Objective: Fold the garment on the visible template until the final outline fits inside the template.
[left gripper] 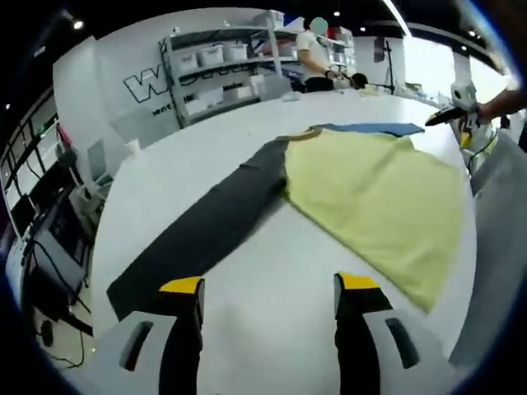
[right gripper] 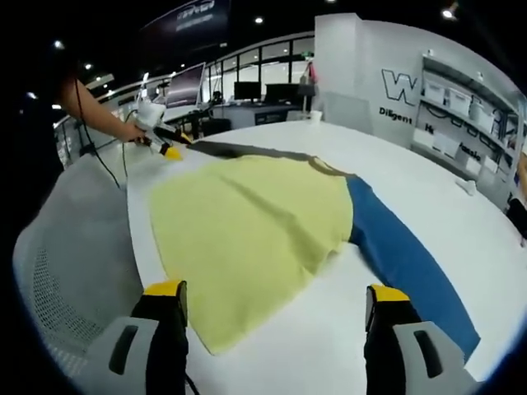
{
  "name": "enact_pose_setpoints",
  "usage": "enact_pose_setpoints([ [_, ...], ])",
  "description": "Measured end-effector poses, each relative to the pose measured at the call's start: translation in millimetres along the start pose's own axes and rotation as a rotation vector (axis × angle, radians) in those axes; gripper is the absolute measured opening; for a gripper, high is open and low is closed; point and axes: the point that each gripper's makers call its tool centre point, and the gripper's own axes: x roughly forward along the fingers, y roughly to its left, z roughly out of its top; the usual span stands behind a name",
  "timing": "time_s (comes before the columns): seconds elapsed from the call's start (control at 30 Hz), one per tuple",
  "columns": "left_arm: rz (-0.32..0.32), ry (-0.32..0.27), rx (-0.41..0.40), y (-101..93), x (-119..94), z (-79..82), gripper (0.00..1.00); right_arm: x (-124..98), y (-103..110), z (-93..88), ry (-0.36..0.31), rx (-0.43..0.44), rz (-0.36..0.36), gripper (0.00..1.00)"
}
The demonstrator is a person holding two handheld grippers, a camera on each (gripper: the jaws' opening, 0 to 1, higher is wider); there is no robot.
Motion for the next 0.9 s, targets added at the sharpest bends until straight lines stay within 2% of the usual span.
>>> enact_pose_setpoints([
  [0.07,-0.026,-0.004,0.000,-10.0,0,-0.7,0.71,1,6,-1.8,0.011,-0.019,0.021,0.72],
  [0.13,-0.039,0.007,0.015,-17.1,1,-3.2,0.70,4,10,-4.4,0.022,-0.038,0.034,0.67],
  [0.3,-0.088,0.026,0.049,-33.4,2,-7.9,0.67,6,19,-5.9,0.030,-0.038,0.066,0.62],
  [0.43,-0.128,0.007,0.039,-41.9,0,-1.3,0.65,7,23,-7.9,0.037,-0.028,0.083,0.56],
  [0.53,-0.181,-0.014,0.050,-53.8,-2,5.9,0.62,7,26,-11.9,0.058,-0.016,0.096,0.53],
  [0.77,-0.288,-0.009,0.082,-81.6,-6,6.4,0.49,12,42,-21.6,0.095,-0.039,0.136,0.43],
  [0.9,-0.352,0.021,0.128,-99.8,-8,-1.1,0.42,13,47,-26.2,0.108,-0.042,0.150,0.37],
])
